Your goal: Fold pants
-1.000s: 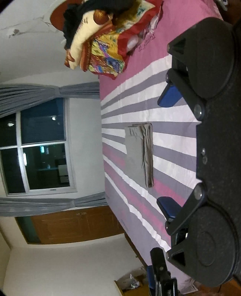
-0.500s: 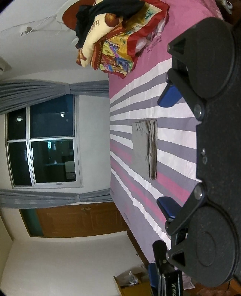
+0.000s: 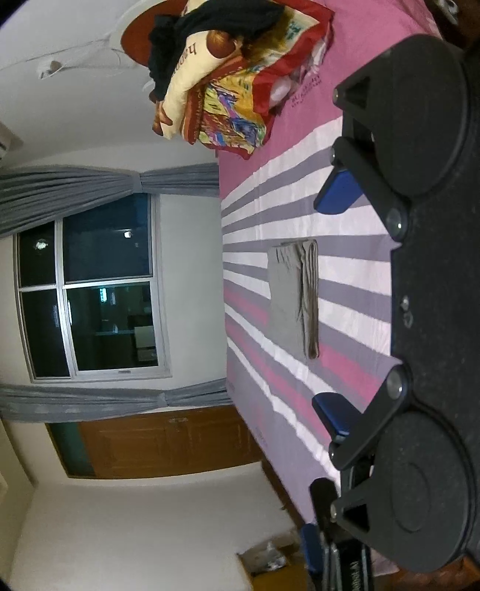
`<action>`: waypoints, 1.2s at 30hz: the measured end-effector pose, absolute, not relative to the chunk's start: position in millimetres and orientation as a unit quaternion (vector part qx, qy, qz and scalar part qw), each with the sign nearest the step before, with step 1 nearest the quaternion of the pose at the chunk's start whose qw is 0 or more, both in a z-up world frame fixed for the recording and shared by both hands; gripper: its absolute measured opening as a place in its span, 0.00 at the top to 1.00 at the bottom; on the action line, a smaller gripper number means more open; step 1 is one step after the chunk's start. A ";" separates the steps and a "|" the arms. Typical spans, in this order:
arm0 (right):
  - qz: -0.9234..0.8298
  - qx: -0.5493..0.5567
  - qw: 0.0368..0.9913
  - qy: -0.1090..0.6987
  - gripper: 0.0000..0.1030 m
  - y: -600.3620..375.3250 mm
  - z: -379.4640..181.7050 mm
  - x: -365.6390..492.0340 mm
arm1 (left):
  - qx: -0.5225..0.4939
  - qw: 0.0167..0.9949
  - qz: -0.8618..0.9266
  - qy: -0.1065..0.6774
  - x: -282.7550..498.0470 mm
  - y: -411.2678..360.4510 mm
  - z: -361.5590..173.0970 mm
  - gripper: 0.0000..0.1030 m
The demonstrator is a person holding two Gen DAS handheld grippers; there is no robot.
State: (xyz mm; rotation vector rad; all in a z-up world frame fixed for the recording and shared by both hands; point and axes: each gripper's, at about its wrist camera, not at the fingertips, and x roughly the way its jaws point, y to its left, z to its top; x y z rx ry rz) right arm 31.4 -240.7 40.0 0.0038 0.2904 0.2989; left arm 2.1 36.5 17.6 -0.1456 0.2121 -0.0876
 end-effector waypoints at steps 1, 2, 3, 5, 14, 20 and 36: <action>0.147 0.001 0.979 0.143 0.00 -239.9 40.7 31.8 | -0.073 0.991 -0.044 0.106 2.6 37.4 17.3 0.00; 0.147 0.002 0.979 0.143 0.00 -240.0 41.0 32.5 | -0.074 0.991 -0.043 0.105 1.7 36.6 17.4 0.00; 0.147 0.003 0.979 0.144 0.00 -239.8 41.2 33.0 | -0.074 0.991 -0.043 0.105 1.9 37.2 17.4 0.00; 0.147 0.002 0.979 0.144 0.00 -239.4 41.1 32.9 | -0.076 0.990 -0.044 0.107 2.0 37.5 17.8 0.00; 0.147 0.001 0.978 0.145 0.00 -238.7 41.8 33.1 | -0.078 0.990 -0.045 0.107 2.0 38.3 18.1 0.00; 0.148 0.000 0.978 0.145 0.00 -239.2 41.5 33.5 | -0.079 0.990 -0.045 0.107 1.4 37.6 18.9 0.00; 0.147 -0.001 0.979 0.143 0.00 -241.0 40.2 34.1 | -0.079 0.990 -0.045 0.105 0.6 33.3 19.5 0.00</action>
